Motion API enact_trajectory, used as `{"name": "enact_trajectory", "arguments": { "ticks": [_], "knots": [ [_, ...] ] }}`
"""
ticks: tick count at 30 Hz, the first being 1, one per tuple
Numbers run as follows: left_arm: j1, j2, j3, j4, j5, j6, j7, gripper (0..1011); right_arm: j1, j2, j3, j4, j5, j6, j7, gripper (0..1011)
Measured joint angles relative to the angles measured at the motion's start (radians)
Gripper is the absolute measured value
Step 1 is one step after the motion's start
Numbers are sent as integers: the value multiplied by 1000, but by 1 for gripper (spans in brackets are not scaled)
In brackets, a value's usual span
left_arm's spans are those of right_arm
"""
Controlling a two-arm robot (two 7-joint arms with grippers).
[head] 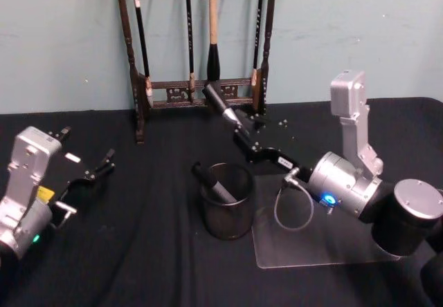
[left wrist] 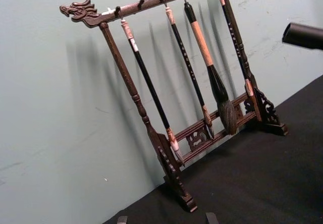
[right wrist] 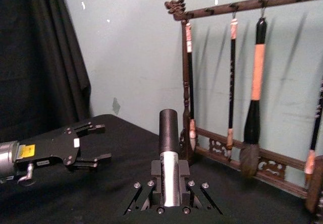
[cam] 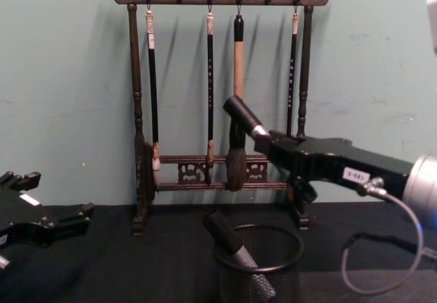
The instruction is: Pick up the water-based marker from the table and place it into the pen holder.
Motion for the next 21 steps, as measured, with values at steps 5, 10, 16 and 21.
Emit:
{"name": "enact_trajectory", "arguments": {
  "ticks": [5,10,16,21],
  "knots": [
    [0,0,0,0,0,0,0,1001,12,-12,-24,25,5,3,5,195],
    [0,0,0,0,0,0,0,1001,20,-22,-42,47,8,9,8,195],
    [0,0,0,0,0,0,0,1001,25,-27,-59,66,9,17,10,195],
    [0,0,0,0,0,0,0,1001,29,-32,-73,88,8,25,11,195]
  ]
}}
